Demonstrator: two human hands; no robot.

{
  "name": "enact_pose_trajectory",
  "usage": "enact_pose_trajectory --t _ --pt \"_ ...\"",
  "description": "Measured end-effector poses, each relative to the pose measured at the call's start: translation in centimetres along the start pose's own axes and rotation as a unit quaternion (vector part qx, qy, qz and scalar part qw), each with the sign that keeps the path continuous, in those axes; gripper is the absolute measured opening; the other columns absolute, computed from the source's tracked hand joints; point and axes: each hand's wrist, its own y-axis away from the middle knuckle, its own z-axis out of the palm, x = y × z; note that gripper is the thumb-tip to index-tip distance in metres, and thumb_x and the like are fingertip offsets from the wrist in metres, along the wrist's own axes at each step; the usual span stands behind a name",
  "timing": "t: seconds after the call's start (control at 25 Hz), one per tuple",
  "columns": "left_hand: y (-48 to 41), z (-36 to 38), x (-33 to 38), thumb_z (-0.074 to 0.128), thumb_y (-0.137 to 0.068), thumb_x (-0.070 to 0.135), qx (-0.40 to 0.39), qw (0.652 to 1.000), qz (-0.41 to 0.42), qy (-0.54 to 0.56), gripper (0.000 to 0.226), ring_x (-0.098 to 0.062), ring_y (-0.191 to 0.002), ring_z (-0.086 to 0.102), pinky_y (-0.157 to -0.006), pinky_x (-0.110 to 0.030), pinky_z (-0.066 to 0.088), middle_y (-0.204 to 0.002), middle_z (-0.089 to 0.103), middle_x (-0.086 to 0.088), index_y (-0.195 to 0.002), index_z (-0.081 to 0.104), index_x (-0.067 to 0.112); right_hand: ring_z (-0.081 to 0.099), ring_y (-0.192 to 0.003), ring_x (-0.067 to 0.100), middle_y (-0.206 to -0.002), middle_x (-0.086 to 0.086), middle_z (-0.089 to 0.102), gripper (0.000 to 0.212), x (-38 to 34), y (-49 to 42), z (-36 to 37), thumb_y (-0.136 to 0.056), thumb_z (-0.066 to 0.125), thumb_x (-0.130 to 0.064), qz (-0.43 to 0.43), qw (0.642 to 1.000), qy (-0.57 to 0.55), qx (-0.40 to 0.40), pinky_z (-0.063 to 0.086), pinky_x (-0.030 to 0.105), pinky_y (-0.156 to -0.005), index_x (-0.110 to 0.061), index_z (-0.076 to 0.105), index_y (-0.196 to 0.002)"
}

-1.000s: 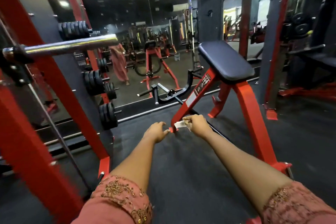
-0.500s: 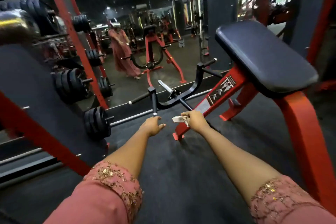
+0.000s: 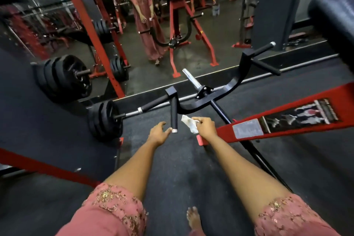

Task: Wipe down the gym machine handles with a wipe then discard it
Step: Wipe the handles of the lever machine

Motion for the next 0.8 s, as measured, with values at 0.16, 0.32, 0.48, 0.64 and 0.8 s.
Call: enact_pose_trajectory --t 0.16,0.32,0.48,0.64,0.8 --pt "-7.6 1.8 -2.5 0.051 -0.093 0.034 -0.02 0.992 -0.063 0.103 0.053 -0.028 -0.125 0.047 -0.102 -0.033 0.035 -0.138 0.048 -0.013 -0.139 0.038 0.011 0.055 -0.087 0.015 -0.092 0.002 0.064 0.029 1.9 -8.2 4.2 -0.085 0.051 -0.003 0.087 0.988 -0.117 0.05 0.04 0.013 -0.058 -0.004 0.068 -0.108" --pt "-13.3 4.5 -4.4 0.051 -0.094 0.032 -0.053 0.971 -0.125 0.197 0.054 -0.027 -0.128 0.044 -0.104 -0.032 0.032 -0.14 0.045 -0.014 -0.141 0.034 0.013 0.063 -0.091 0.024 -0.105 0.009 0.069 0.035 3.0 -12.8 7.0 -0.084 0.046 0.001 0.144 0.98 -0.116 0.071 0.048 0.028 -0.075 -0.009 0.068 -0.11" --pt "-16.9 6.6 -4.8 0.05 -0.094 0.033 -0.079 0.907 -0.183 0.371 0.054 -0.024 -0.13 0.041 -0.106 -0.034 0.033 -0.142 0.041 -0.009 -0.142 0.034 0.015 0.06 -0.105 0.022 -0.117 0.011 0.064 0.032 3.3 -15.3 7.7 -0.086 0.049 -0.003 0.151 0.984 -0.055 0.073 0.044 0.026 -0.085 -0.01 0.066 -0.112" --pt "-18.3 8.8 -6.0 0.051 -0.088 0.049 -0.126 0.829 -0.228 0.494 0.046 -0.018 -0.1 0.058 -0.088 -0.035 0.049 -0.123 0.059 -0.01 -0.122 0.053 0.017 0.059 -0.1 0.015 -0.117 0.008 0.064 0.034 2.9 -17.6 8.6 -0.085 0.048 -0.003 0.148 0.987 -0.027 0.06 0.043 0.025 -0.081 -0.012 0.065 -0.114" --pt "-18.7 9.8 -6.0 0.049 -0.095 0.029 -0.107 0.779 -0.264 0.559 0.034 -0.014 -0.077 0.058 -0.052 -0.018 0.049 -0.105 0.061 -0.01 -0.12 0.053 0.007 0.062 -0.099 0.021 -0.114 0.012 0.066 0.035 0.6 -20.1 10.1 -0.088 0.047 0.0 0.106 0.99 -0.011 0.093 0.042 0.023 -0.077 -0.01 0.063 -0.117"
